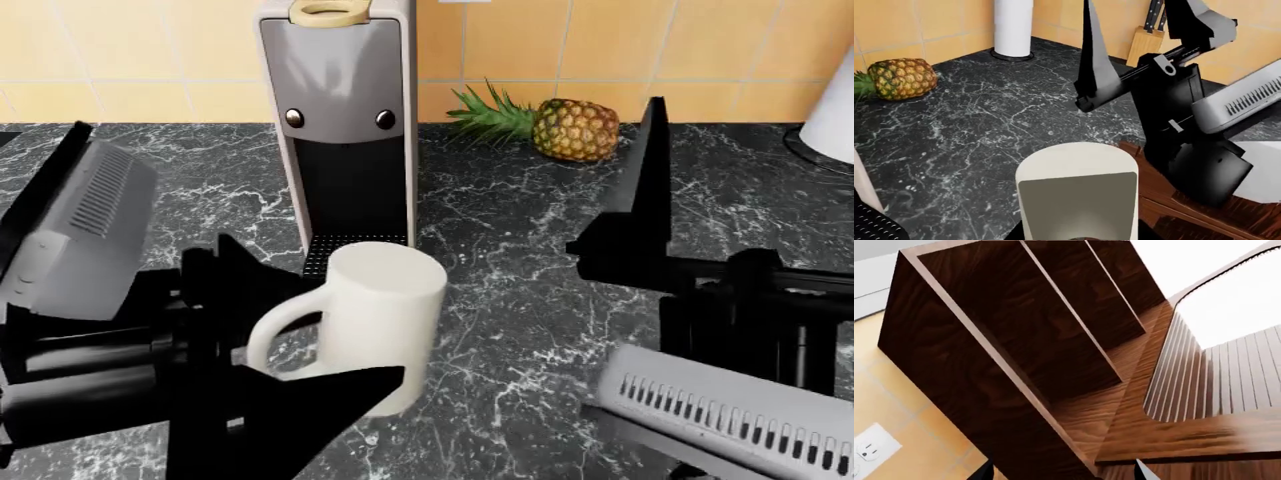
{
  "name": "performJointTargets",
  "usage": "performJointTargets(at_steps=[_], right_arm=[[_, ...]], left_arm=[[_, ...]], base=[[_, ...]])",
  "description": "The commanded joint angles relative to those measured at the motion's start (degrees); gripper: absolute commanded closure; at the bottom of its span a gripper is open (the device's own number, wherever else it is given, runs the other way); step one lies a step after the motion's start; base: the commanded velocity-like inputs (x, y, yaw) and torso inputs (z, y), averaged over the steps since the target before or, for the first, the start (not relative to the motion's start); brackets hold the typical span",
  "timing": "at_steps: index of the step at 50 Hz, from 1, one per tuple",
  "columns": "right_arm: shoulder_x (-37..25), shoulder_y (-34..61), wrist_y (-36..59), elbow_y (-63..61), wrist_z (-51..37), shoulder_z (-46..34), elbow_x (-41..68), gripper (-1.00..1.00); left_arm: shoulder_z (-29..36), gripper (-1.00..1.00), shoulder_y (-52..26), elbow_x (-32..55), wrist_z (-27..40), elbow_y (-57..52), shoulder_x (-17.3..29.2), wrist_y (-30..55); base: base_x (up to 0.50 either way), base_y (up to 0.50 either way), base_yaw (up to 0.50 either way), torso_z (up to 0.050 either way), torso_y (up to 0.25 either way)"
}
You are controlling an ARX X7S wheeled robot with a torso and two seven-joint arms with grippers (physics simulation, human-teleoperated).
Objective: A wet mug is on the counter and needs to be dried. Pick it up and place it upside down in the open cabinet.
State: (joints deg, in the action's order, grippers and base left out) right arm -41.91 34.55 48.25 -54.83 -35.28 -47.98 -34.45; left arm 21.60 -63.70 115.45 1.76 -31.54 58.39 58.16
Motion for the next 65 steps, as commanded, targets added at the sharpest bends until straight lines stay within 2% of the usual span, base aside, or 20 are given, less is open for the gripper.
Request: performJointTargets(at_steps=[1,11,25,42,65], right_arm=[[1.79,-11.28,-5.34,0.47,-9.51,12.99,14.05,-1.0],[3.03,-14.61,-9.87,3.23,-11.93,15.87,18.68,-1.0],[2.91,-19.3,-13.35,3.94,-14.07,18.97,22.18,-1.0],[3.0,-21.3,-16.11,6.3,-14.81,19.47,23.54,-1.0],[2.85,-21.75,-16.6,6.32,-14.69,20.79,24.43,-1.0]], left_arm=[[-0.93,1.0,-1.01,5.49,9.99,-4.97,0.64,-5.47],[-2.31,1.0,-6.55,13.59,22.01,-12.38,1.22,-13.11],[1.09,1.0,-25.97,22.75,33.52,-10.71,-2.14,-15.28],[5.23,1.0,-40.07,23.64,37.59,0.38,-8.31,-14.17],[9.67,1.0,-51.31,21.19,39.06,14.45,-14.87,-11.79]], base=[[0.0,0.0,0.0,0.0,0.0],[0.0,0.0,0.0,0.0,0.0],[0.0,0.0,0.0,0.0,0.0],[0.0,0.0,0.0,0.0,0.001],[0.0,0.0,0.0,0.0,0.0]])
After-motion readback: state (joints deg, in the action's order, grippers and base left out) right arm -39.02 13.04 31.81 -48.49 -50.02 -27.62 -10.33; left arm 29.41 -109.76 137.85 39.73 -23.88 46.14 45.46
